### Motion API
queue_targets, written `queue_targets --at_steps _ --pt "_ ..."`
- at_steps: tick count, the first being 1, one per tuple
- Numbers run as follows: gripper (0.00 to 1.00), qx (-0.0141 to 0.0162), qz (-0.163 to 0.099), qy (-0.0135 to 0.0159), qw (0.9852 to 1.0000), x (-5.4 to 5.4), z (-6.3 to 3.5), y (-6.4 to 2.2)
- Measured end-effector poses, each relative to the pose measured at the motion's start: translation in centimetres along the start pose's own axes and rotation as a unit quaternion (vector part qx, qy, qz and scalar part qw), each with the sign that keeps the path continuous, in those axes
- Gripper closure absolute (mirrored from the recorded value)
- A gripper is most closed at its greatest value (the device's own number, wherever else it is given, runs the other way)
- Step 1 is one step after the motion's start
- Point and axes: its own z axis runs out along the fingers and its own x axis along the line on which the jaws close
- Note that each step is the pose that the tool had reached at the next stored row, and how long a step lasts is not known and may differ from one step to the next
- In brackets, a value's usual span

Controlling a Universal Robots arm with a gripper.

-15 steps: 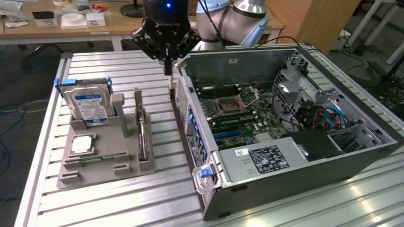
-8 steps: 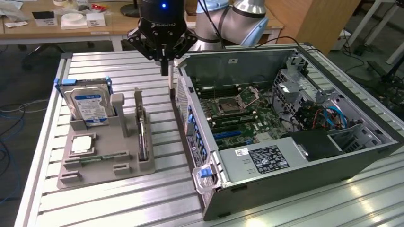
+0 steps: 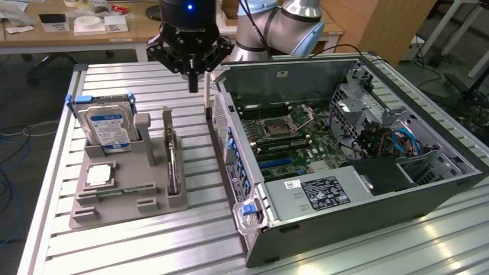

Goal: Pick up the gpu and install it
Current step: 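Reach for the gpu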

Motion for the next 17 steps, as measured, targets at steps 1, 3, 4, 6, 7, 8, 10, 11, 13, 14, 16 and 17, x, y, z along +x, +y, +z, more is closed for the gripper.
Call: queue_targets --at_steps 1,3,4,6,7,8,10,11,13,14,16,17 --pt "0.9 0.0 0.0 0.0 1.0 0.2 0.0 -0.01" --pt "0.9 0.0 0.0 0.0 1.0 0.5 0.0 -0.04" --pt "0.9 0.0 0.0 0.0 1.0 0.7 0.01 -0.05" --pt "0.9 0.0 0.0 0.0 1.0 1.0 0.01 -0.08" --pt "0.9 0.0 0.0 0.0 1.0 1.2 0.01 -0.09" --pt "0.9 0.0 0.0 0.0001 1.0 1.4 0.01 -0.11" --pt "0.9 0.0 0.0 0.0001 1.0 1.8 0.02 -0.13" --pt "0.9 0.0 0.0 0.0001 1.0 1.9 0.02 -0.15" --pt "0.9 0.0 0.0 0.0001 1.0 2.3 0.02 -0.17" --pt "0.9 0.0 0.0 0.0002 1.0 2.5 0.03 -0.19" --pt "0.9 0.0 0.0 0.0002 1.0 2.9 0.03 -0.22" --pt "0.9 0.0 0.0 0.0002 1.0 3.1 0.03 -0.23"
